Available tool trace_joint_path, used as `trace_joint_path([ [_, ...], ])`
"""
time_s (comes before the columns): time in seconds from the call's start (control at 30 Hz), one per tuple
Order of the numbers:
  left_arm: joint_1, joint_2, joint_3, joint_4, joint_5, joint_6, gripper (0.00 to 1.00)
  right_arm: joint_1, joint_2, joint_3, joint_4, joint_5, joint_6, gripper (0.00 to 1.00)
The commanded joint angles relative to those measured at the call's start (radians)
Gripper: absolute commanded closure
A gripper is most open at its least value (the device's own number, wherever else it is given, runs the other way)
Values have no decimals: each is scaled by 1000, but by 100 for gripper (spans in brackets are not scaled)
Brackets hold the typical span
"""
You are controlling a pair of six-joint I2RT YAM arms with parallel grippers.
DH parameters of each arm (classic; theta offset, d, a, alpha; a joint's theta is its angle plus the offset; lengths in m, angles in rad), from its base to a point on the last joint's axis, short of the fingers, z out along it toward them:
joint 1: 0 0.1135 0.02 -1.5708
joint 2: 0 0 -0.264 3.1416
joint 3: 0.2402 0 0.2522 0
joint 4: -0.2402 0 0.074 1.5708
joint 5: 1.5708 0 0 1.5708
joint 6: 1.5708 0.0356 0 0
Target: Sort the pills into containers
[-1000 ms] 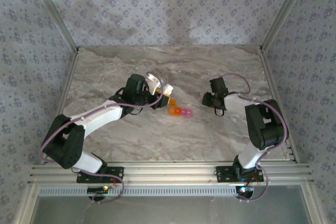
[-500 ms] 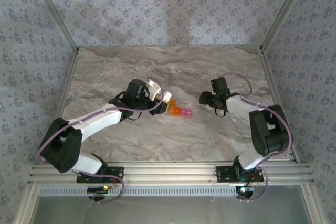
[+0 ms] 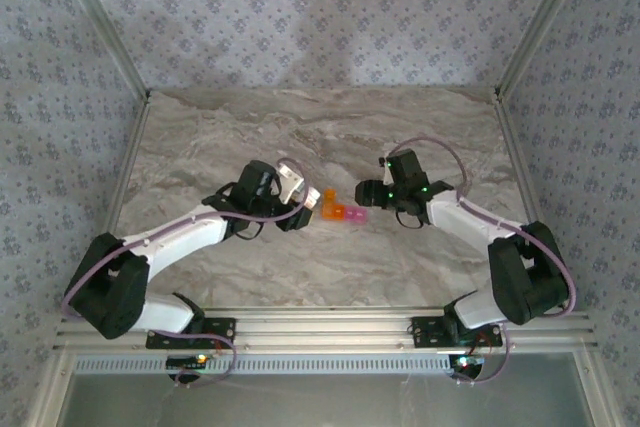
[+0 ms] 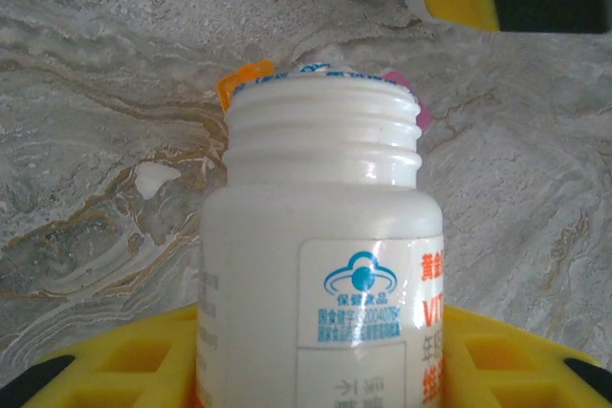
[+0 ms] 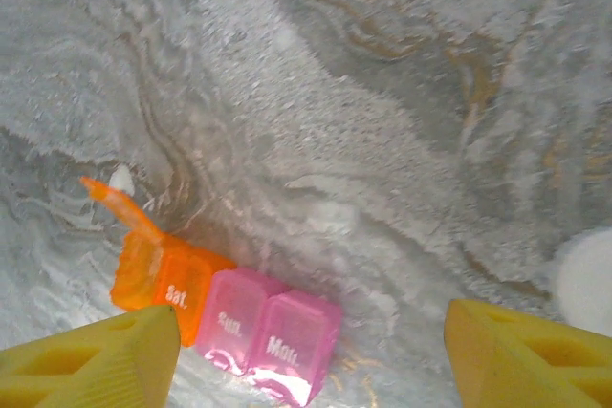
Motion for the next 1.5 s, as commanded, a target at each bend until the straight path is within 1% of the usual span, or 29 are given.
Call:
trace_joint_path([
  [0.0, -8, -18, -18, -4, -8, 10, 100, 24, -18, -23, -18, 14, -6, 25],
  [0.13, -12, 7, -19, -2, -10, 3, 100, 41, -15, -45, -3, 22, 5, 24],
  [0.43, -27, 63, -6, 4, -10, -6, 100, 61, 20, -35, 0, 28, 6, 23],
  [1.17, -63, 246, 162, -137, -14, 30, 100, 78, 115, 1, 4, 53, 4, 23],
  [1.47, -62, 280, 190, -180, -11, 39, 100, 74, 146, 8, 7, 68, 15, 23],
])
